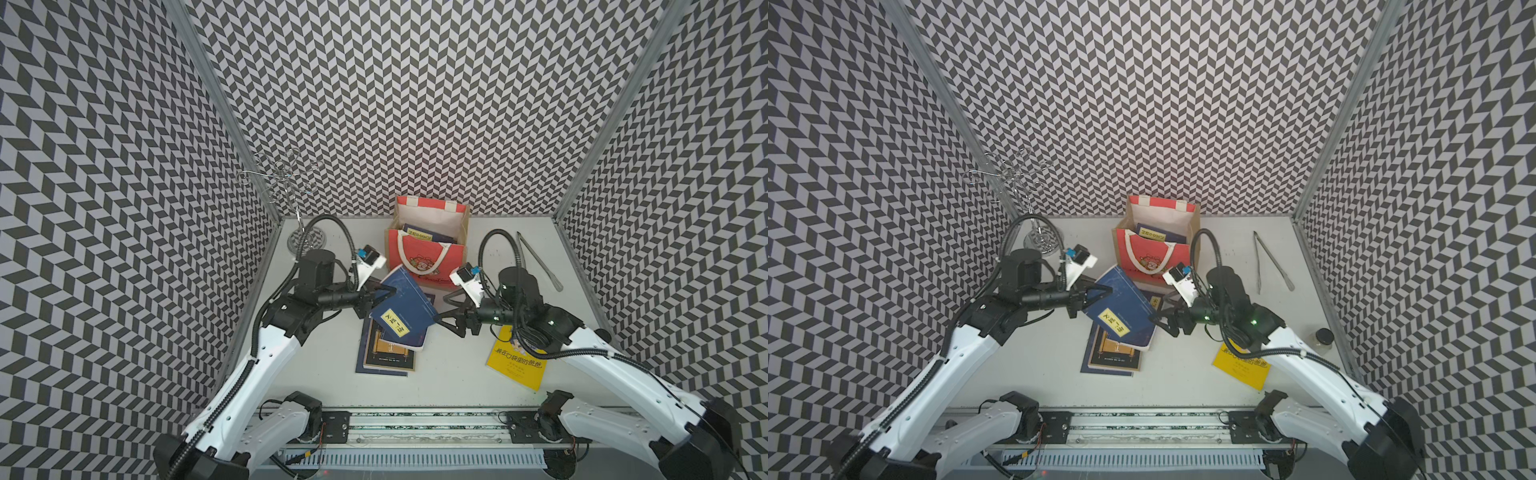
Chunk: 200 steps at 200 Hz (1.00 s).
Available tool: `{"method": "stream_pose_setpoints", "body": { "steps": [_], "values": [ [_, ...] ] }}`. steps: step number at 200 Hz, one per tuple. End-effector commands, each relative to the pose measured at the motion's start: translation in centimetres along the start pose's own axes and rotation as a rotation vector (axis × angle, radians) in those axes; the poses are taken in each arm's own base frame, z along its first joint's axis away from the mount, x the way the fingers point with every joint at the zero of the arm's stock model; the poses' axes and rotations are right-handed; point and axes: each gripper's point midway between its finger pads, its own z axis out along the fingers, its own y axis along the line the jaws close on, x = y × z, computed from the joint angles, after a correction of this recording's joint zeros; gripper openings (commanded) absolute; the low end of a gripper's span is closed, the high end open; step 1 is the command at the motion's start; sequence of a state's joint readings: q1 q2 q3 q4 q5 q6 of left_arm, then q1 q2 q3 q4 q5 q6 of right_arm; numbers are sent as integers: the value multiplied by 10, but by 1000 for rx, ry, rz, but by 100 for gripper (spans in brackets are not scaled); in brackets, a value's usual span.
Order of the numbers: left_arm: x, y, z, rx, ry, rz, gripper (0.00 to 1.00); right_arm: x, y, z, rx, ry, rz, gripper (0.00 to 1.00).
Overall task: Put the books into the canvas bag
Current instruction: Pick up the book from the book.
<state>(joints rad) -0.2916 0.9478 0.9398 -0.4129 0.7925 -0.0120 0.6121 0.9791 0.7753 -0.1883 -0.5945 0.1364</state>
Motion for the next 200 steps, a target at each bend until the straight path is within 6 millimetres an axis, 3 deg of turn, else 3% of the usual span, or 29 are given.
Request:
{"method": "stream_pose_setpoints", "body": {
  "steps": [1,9,27,71,125,168,200],
  "values": [
    [-42,-23,-31,146,-242,7,0,-37,10,-26,-38,-276,-63,94],
    [-46,-29,-37,190,-288,-5,0,-40,13,-33,-50,-327,-71,99],
    [-49,-40,-44,259,-348,-14,0,-44,20,-37,-93,-387,-82,99],
    [-49,-50,-57,335,-493,-79,0,-47,21,-24,-187,-401,-46,99],
    [-52,-45,-63,330,-608,-168,0,-43,40,-7,-297,-399,-76,99],
    [-49,-36,-61,317,-630,-218,0,-46,52,-6,-334,-415,-95,99],
    [-52,-33,-62,312,-647,-230,0,-46,50,0,-329,-407,-86,100]
  ]
}}
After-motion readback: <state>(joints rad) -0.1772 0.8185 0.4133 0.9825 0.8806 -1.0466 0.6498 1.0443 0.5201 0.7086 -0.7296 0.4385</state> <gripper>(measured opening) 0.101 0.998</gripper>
